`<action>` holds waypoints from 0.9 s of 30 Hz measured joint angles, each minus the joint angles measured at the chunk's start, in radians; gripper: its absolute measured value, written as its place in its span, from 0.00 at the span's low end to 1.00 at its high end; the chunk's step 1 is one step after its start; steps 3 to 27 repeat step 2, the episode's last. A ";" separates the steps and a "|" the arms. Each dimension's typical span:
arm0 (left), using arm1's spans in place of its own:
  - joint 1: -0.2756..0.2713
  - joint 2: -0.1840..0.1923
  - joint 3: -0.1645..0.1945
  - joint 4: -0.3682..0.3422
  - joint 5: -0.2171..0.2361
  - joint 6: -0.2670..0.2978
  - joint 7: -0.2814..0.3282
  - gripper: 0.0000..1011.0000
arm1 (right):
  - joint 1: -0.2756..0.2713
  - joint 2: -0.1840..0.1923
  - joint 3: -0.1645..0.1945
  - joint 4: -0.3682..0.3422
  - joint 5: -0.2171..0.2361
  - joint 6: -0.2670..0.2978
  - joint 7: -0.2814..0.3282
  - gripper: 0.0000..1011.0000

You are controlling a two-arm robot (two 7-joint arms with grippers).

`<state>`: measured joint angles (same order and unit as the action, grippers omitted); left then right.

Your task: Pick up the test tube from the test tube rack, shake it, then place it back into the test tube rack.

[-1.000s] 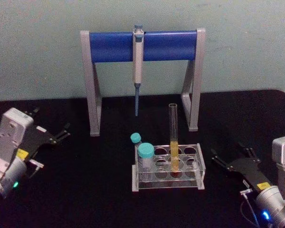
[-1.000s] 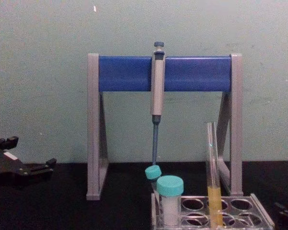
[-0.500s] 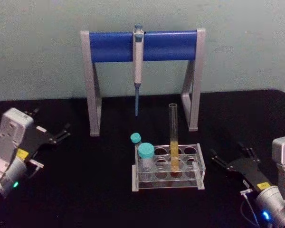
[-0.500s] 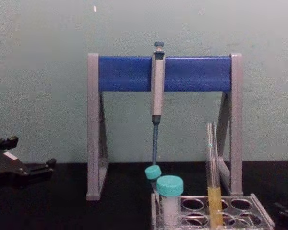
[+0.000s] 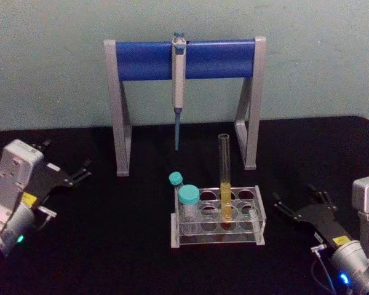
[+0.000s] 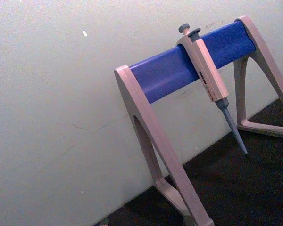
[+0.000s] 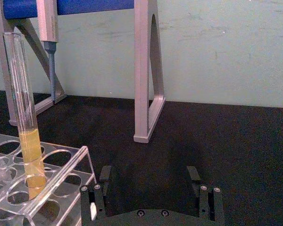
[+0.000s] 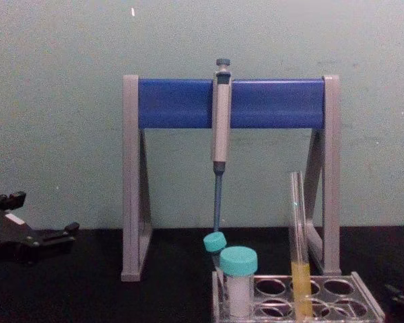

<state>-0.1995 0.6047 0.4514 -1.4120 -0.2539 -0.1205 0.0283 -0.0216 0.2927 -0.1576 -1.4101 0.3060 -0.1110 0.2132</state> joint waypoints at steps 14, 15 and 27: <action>0.000 0.000 0.000 0.000 0.000 0.000 0.000 1.00 | 0.000 0.000 0.000 0.000 0.000 0.000 0.000 0.99; 0.000 0.000 0.000 0.000 0.000 0.000 0.000 1.00 | 0.000 0.000 0.000 0.000 0.000 0.000 0.000 0.99; 0.000 0.000 0.000 0.000 0.000 0.000 0.000 1.00 | 0.000 0.000 0.000 0.000 0.000 0.000 0.000 0.99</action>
